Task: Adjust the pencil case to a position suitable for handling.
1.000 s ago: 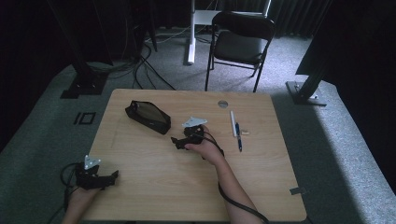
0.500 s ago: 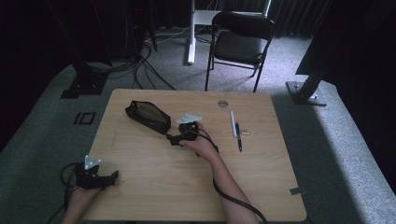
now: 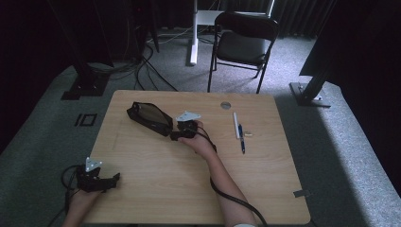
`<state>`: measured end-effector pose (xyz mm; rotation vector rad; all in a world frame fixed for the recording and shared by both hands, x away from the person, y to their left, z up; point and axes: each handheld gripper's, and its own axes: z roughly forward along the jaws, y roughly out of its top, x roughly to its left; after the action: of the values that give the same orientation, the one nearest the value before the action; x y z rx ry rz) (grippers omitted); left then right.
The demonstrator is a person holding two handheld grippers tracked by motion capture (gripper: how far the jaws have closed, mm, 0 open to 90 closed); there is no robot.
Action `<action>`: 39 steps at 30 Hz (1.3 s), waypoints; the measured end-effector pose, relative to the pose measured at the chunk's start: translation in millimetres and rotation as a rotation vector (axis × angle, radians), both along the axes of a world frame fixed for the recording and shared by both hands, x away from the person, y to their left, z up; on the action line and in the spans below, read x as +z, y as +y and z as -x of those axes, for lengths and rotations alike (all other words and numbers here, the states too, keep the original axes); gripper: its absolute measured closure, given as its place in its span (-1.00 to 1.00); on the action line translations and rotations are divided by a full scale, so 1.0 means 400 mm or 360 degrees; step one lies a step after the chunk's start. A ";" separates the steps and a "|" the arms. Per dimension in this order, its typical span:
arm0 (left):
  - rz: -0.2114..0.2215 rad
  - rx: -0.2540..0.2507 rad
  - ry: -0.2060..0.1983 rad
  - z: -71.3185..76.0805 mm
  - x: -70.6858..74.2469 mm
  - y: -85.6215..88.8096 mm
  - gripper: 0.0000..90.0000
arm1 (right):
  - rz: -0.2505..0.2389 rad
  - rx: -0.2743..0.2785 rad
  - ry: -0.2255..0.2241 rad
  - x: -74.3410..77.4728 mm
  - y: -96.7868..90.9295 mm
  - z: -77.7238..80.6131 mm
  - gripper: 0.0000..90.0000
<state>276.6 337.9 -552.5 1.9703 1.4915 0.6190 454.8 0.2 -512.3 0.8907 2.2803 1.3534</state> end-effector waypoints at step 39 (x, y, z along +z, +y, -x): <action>0.0001 0.0000 0.0001 0.000 0.000 0.000 -0.99 | 0.0035 0.0002 0.0021 0.007 0.005 0.005 0.63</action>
<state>276.7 338.0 -552.5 1.9700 1.4919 0.6183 453.0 2.2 -509.5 0.8940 2.3015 1.3243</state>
